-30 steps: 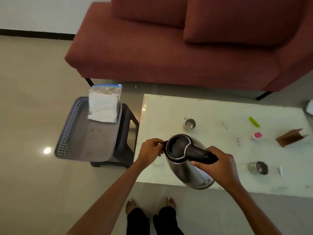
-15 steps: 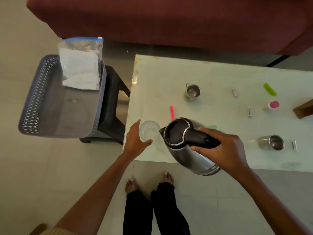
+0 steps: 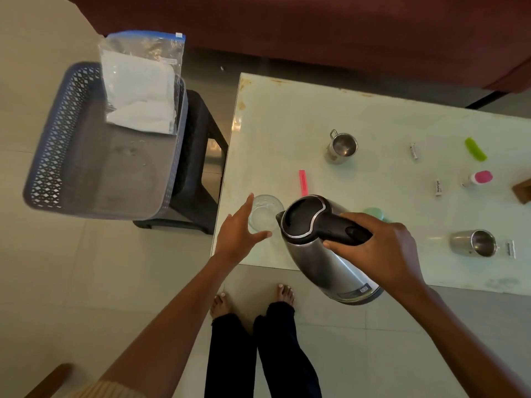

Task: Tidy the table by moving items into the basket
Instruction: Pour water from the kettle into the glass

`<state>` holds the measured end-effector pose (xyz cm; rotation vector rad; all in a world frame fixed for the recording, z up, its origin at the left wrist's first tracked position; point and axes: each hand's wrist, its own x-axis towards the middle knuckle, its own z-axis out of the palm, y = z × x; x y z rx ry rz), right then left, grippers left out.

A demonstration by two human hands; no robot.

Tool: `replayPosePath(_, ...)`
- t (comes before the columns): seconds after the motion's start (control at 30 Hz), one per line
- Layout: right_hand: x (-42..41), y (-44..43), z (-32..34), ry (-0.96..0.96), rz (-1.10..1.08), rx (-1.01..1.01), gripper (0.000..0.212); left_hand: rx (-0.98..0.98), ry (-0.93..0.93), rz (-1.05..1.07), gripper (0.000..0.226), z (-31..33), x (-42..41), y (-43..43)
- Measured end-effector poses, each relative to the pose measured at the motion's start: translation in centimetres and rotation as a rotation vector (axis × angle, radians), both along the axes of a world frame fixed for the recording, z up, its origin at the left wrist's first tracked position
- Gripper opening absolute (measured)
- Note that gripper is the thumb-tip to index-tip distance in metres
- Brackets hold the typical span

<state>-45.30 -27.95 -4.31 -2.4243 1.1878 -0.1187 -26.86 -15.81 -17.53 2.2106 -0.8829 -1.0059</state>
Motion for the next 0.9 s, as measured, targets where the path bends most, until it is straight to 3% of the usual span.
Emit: replayPosePath(0.9,2.5,-1.0,0.7,0.161,0.054,0.080,0.044,0.052,-0.003,-0.054,0.090,0.4,0.7,-0.4)
